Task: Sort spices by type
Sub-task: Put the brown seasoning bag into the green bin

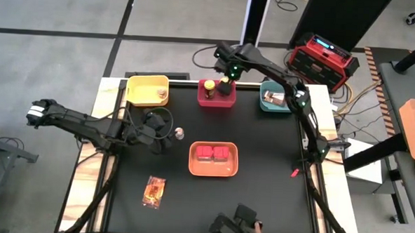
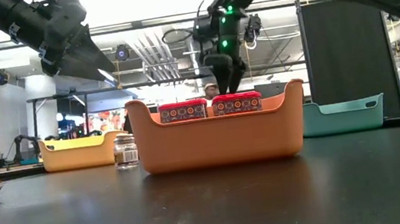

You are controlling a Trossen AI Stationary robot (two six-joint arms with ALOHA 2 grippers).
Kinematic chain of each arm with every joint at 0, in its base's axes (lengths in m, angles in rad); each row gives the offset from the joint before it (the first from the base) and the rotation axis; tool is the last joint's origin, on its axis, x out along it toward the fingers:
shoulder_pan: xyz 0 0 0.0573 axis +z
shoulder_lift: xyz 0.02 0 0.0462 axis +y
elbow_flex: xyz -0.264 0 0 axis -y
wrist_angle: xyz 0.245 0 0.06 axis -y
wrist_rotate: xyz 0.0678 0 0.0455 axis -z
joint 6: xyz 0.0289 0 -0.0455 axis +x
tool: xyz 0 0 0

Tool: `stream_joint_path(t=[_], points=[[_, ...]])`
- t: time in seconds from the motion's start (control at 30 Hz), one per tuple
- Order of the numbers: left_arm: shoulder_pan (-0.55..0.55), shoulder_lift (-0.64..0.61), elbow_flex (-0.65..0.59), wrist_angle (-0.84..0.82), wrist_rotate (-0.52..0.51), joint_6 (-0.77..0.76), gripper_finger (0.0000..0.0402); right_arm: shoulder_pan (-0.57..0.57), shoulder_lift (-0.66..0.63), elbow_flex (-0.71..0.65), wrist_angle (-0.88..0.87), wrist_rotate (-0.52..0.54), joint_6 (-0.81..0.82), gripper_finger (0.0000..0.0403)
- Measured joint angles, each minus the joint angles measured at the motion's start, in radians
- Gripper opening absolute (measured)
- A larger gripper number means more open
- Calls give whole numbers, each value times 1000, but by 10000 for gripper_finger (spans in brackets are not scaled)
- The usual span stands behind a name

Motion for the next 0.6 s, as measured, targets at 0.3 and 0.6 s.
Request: stream_joint_path(t=[0.3, 0.6], points=[[-1, 0, 0, 6, 45, -36, 284, 116, -128, -1, -63, -6, 44, 333], [-16, 31, 0, 8, 61, -86, 284, 344, -300, -70, 14, -5, 71, 320]])
